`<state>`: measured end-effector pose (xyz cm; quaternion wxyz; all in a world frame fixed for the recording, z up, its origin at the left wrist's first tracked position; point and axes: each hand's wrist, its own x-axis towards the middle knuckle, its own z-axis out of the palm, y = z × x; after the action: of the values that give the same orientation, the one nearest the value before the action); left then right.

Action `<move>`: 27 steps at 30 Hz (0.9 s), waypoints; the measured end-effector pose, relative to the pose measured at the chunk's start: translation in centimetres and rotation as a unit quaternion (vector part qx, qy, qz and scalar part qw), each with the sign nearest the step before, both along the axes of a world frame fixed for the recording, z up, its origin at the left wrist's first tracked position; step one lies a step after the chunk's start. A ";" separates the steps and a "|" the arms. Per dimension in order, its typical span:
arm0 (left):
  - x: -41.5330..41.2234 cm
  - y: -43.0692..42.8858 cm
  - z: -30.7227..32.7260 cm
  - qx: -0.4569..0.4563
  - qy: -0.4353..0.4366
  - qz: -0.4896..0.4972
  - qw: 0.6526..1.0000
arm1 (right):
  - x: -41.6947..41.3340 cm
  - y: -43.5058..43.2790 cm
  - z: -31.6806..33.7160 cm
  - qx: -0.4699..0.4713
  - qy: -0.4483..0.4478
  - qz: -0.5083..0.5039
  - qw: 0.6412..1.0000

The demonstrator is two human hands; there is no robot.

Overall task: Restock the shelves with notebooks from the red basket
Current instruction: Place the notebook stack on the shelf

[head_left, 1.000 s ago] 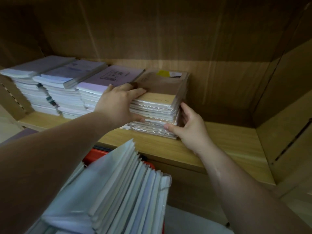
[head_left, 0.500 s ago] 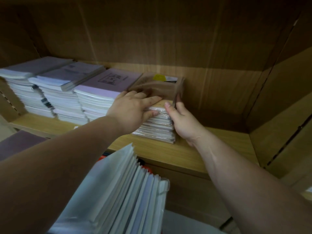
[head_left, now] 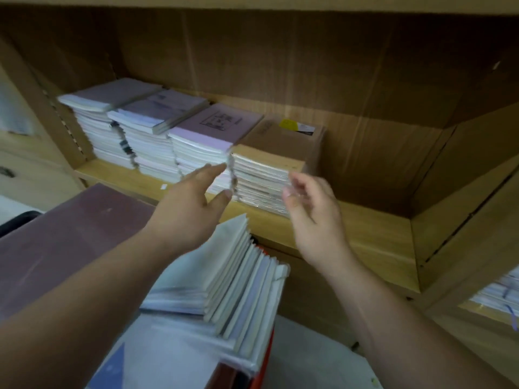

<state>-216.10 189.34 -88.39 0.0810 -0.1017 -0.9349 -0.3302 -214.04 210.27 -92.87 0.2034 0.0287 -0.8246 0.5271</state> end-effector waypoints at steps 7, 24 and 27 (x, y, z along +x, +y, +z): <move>9.6 -2.9 -5.7 0.215 -0.086 0.215 0.949 | -2.7 -4.5 -1.3 -0.002 -0.198 0.189 0.962; 11.5 -2.0 -7.0 0.524 -0.290 0.267 0.755 | -0.2 -7.6 0.1 -0.047 -0.293 0.087 0.951; 11.5 -2.5 -8.8 0.543 -0.294 0.264 0.741 | 2.0 -7.6 0.4 -0.036 -0.294 0.082 0.952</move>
<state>-204.60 186.80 -97.22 -0.0724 0.3129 -0.5640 -0.7607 -212.05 202.64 -92.50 -0.0913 -0.0675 -0.8232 0.5563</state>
